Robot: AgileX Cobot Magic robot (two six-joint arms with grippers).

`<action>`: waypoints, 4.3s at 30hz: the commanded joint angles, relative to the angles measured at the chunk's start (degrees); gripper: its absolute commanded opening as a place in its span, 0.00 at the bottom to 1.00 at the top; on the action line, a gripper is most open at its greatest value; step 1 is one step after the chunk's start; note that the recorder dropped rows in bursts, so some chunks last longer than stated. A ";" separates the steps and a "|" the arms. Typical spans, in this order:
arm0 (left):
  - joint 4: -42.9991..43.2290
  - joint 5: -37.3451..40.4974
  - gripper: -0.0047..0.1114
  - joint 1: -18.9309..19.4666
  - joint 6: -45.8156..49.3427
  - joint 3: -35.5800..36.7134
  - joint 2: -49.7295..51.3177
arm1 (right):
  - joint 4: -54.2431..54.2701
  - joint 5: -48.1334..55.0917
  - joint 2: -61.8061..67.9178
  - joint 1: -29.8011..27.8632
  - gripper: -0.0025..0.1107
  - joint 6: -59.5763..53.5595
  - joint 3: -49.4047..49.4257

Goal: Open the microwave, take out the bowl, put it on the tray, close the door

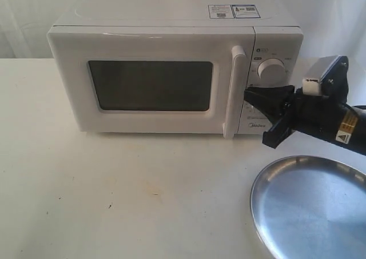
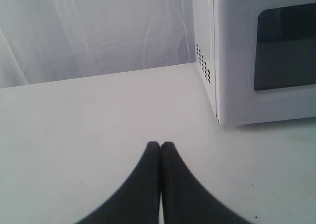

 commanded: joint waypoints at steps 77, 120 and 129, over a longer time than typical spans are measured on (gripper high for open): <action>-0.07 0.17 0.04 -0.12 0.00 -0.16 -0.12 | -27.39 -2.03 -8.50 9.17 0.02 10.87 -8.54; -0.07 0.17 0.04 -0.12 0.00 -0.16 -0.12 | -8.42 3.13 10.84 3.41 0.35 7.29 -15.06; -0.07 0.17 0.04 -0.12 0.00 -0.16 -0.12 | -14.19 -2.03 11.88 4.77 0.24 9.39 -15.85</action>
